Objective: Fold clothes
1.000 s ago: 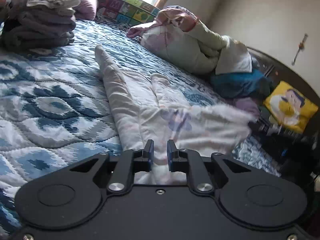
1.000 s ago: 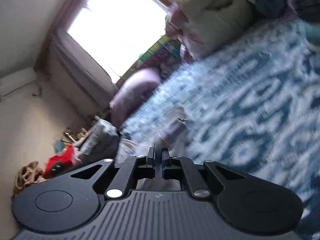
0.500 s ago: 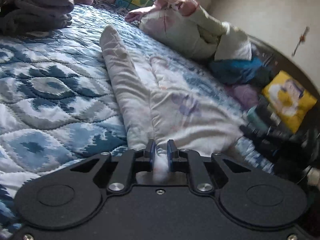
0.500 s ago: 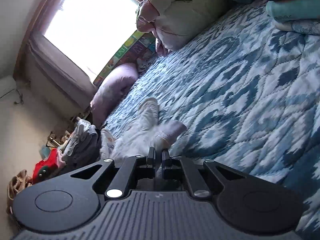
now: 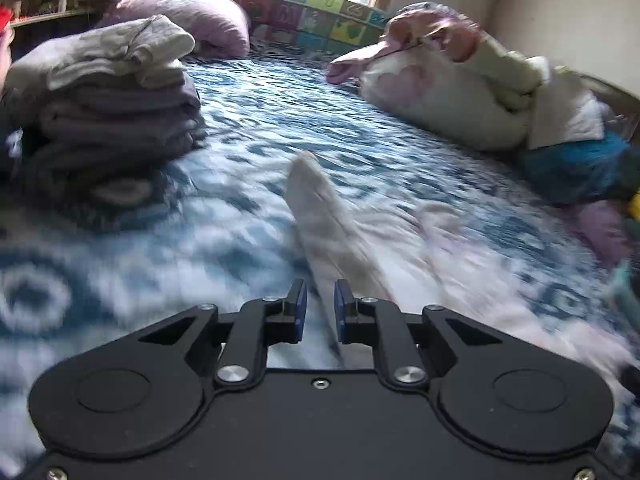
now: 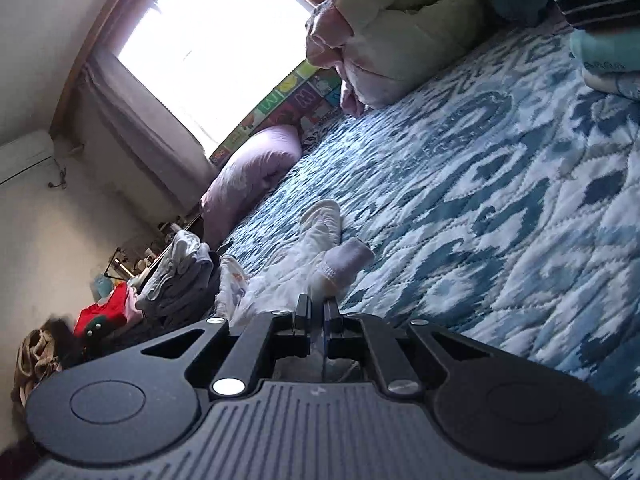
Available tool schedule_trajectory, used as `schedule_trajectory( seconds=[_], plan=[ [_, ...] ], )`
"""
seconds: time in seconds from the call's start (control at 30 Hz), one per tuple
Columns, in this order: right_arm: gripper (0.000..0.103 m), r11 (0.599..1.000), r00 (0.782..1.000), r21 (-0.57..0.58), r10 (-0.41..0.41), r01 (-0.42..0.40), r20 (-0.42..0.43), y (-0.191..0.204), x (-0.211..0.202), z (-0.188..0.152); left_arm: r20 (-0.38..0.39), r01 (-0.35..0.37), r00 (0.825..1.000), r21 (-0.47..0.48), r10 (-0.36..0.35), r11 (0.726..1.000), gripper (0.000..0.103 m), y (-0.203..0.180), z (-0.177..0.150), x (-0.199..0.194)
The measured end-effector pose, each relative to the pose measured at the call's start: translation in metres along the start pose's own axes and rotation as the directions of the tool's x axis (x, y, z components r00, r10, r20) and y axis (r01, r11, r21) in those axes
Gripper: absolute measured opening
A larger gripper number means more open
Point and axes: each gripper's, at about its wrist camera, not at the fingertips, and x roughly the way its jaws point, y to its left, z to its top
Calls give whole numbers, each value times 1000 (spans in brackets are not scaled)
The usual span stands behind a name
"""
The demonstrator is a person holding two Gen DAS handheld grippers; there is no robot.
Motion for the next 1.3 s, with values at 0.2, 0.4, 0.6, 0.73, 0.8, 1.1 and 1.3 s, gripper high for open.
schedule_trajectory(
  seconds=[0.2, 0.4, 0.6, 0.73, 0.8, 1.1, 1.3],
  plan=[
    [8, 1000, 1000, 12, 9, -8, -20, -3, 4, -1, -76, 48, 996, 136, -38, 990, 11, -20, 22, 59],
    [8, 999, 999, 36, -3, 5, -43, -10, 13, -2, -139, 44, 990, 312, -1, 949, 11, -41, 20, 80],
    [8, 999, 999, 46, 8, -6, -43, -10, 13, -4, -81, 7, 997, 285, 17, 959, 11, -32, 40, 81],
    [8, 999, 999, 51, 7, -5, -46, -12, 14, -3, -95, 13, 995, 109, -3, 994, 18, -18, 55, 86],
    [8, 998, 999, 55, 8, -5, -46, -12, 15, -3, -86, 51, 995, 87, -44, 995, 42, -28, 54, 78],
    [8, 998, 999, 65, 12, -9, -45, -12, 16, -3, -88, -122, 980, 446, 179, 886, 7, -79, 33, 102],
    [8, 998, 999, 67, 22, -19, -46, -12, 18, -3, -164, -76, 973, 440, 163, 895, 9, -87, 33, 119]
  ],
)
